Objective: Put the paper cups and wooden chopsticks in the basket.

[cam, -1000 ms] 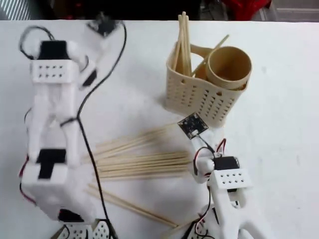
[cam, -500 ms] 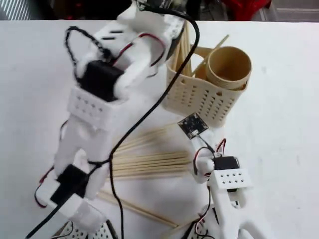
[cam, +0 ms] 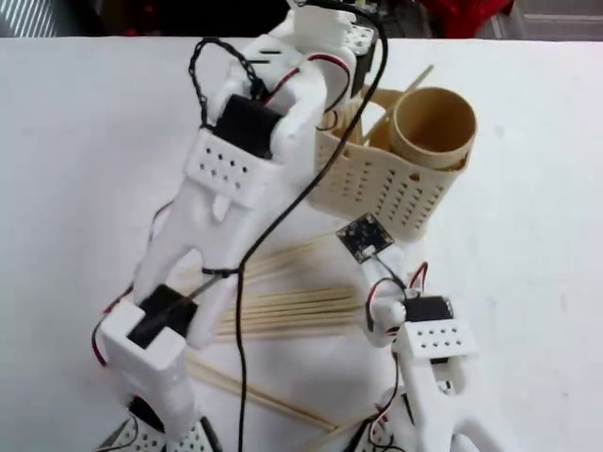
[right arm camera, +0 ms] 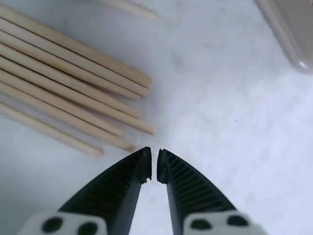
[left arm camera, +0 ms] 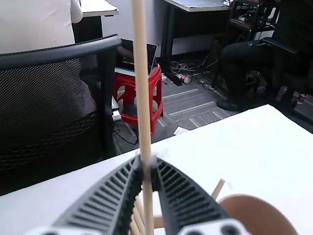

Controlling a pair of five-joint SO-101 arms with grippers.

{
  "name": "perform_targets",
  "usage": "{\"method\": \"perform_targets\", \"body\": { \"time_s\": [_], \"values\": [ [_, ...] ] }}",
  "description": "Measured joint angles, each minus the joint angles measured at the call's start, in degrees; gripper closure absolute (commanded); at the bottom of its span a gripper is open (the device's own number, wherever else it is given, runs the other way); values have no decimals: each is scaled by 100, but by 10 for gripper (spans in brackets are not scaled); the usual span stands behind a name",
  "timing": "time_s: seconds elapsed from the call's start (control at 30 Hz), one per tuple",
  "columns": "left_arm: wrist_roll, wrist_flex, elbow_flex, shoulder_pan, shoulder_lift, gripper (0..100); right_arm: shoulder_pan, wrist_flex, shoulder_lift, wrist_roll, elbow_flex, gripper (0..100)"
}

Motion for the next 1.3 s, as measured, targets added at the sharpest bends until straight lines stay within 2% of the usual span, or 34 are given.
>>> {"method": "perform_targets", "body": {
  "time_s": [0.1,0.37,0.47,0.57,0.67,0.73,0.8,0.93,1.07,1.2,1.3],
  "values": [
    [18,70,0,0,0,838,0,0,0,0,0,961],
    [18,396,0,-18,0,881,0,0,0,0,0,959],
    [18,738,-35,-220,0,880,0,0,0,0,0,957],
    [18,1398,-158,-826,-97,877,0,0,0,0,0,957],
    [18,2286,-202,-1732,-167,876,0,0,0,0,0,958],
    [26,2910,9,-2303,-114,876,0,0,0,0,0,957],
    [26,3130,448,-2796,97,876,0,0,0,26,0,957],
    [35,2971,1556,-3824,914,876,9,273,44,229,-369,957],
    [70,2418,2251,-4677,1767,876,-211,844,501,255,-1363,956],
    [316,2136,2277,-5011,2215,876,-1064,1336,1468,264,-2752,956],
    [369,2075,2277,-4976,2365,876,-1855,1591,2479,308,-3938,956]
  ]
}}
